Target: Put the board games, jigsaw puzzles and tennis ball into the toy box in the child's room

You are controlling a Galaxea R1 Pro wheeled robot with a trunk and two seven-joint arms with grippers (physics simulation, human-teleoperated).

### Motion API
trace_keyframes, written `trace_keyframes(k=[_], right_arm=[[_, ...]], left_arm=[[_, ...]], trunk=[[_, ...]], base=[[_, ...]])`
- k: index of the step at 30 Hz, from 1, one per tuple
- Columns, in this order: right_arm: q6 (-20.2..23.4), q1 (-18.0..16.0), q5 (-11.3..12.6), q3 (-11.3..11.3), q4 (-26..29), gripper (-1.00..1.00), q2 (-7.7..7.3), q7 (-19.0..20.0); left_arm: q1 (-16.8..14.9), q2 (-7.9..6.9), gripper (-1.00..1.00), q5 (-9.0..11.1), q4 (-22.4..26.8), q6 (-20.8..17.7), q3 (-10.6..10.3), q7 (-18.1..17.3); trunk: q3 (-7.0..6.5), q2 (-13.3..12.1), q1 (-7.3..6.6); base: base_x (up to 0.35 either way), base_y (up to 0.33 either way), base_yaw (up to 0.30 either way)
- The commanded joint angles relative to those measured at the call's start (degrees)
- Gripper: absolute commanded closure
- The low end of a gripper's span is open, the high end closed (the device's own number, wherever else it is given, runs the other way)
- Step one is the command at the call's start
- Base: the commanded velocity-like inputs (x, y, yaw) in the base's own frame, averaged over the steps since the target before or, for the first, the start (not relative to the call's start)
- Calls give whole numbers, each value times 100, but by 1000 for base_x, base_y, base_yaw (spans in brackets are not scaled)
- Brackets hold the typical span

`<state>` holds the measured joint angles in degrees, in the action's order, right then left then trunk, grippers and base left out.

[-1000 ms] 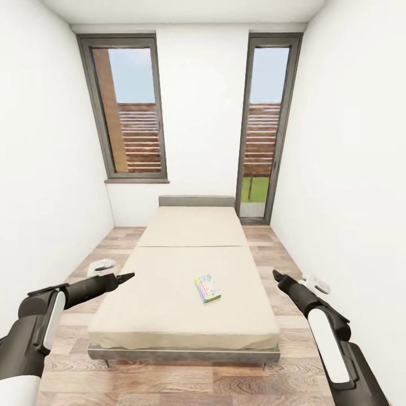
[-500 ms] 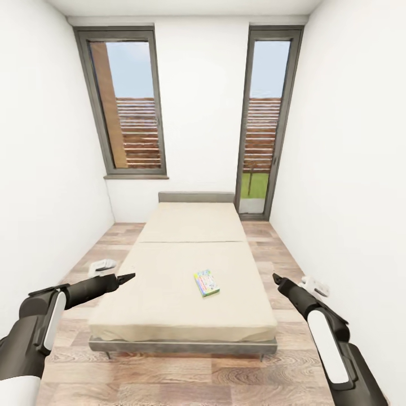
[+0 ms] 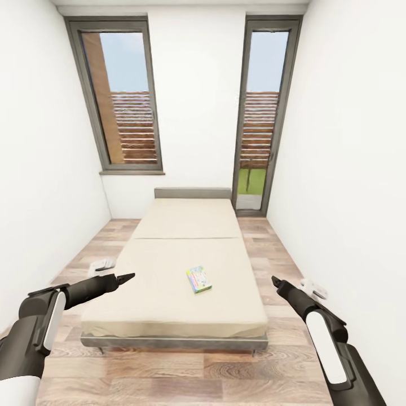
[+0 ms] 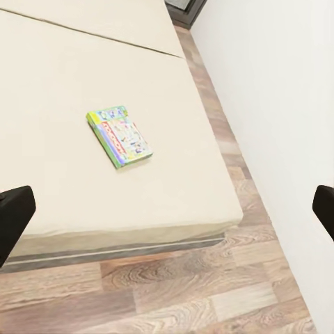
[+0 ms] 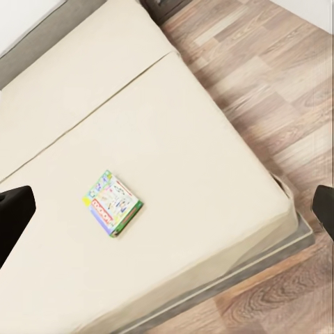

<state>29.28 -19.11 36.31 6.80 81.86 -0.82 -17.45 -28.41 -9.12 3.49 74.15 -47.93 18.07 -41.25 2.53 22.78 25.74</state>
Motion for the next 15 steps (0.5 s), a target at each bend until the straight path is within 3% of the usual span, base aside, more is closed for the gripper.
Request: trace_keyframes(k=[1, 15], right_arm=[[16, -5, 60, -3, 7, -100, -5, -48], [-32, -1, 34, 21, 2, -100, -33, -29]], left_arm=[[-6, 0, -100, 35, 3, -50, 5, 4], [-6, 1, -100, 37, 3, -50, 23, 3]], trunk=[[24, 14, 4], [157, 14, 4]], base=[[77, -217, 0], [175, -223, 0]])
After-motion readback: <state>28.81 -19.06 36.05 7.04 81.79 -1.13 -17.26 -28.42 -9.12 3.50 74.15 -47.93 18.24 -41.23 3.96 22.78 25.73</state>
